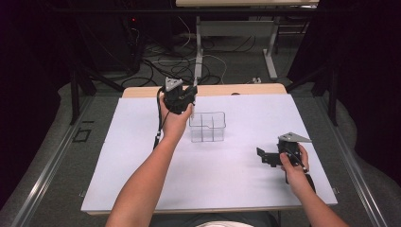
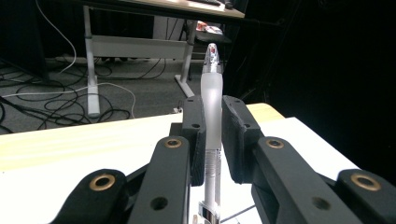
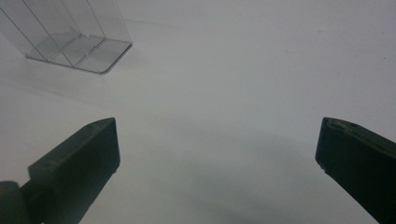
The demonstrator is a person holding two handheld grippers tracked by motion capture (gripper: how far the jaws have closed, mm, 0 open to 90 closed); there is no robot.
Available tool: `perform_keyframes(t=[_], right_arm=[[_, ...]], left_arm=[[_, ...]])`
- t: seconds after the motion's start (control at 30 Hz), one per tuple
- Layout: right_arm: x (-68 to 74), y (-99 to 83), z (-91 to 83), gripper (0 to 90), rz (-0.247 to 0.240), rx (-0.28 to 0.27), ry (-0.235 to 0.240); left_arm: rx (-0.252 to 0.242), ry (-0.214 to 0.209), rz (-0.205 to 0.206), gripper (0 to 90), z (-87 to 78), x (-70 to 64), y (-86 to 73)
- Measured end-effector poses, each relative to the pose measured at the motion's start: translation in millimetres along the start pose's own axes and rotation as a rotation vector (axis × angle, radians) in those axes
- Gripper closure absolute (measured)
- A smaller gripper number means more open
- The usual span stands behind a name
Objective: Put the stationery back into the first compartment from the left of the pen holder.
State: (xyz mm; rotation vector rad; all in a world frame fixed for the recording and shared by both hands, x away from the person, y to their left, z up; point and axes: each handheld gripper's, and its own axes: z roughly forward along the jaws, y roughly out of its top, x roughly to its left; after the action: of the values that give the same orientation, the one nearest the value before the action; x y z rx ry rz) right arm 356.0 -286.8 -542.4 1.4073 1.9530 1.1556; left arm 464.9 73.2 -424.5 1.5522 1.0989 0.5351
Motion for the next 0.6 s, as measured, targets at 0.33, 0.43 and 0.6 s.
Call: perform_keyframes(t=[0.33, 0.43, 0.6], right_arm=[[-0.2, -0.3, -1.0, 0.0, -0.005, 0.000, 0.007], [-0.2, -0.4, -1.0, 0.0, -0.005, 0.001, 0.009], [0.5, -0.5, -0.8, 0.0, -0.008, 0.005, 0.010]], left_arm=[[0.040, -0.015, 0.040, 80.3, 8.9, -7.9, -11.1], [0.049, -0.016, 0.037, 80.3, 10.3, -6.9, -15.7], [0.067, -0.012, 0.047, 80.3, 11.7, -5.4, -22.6]])
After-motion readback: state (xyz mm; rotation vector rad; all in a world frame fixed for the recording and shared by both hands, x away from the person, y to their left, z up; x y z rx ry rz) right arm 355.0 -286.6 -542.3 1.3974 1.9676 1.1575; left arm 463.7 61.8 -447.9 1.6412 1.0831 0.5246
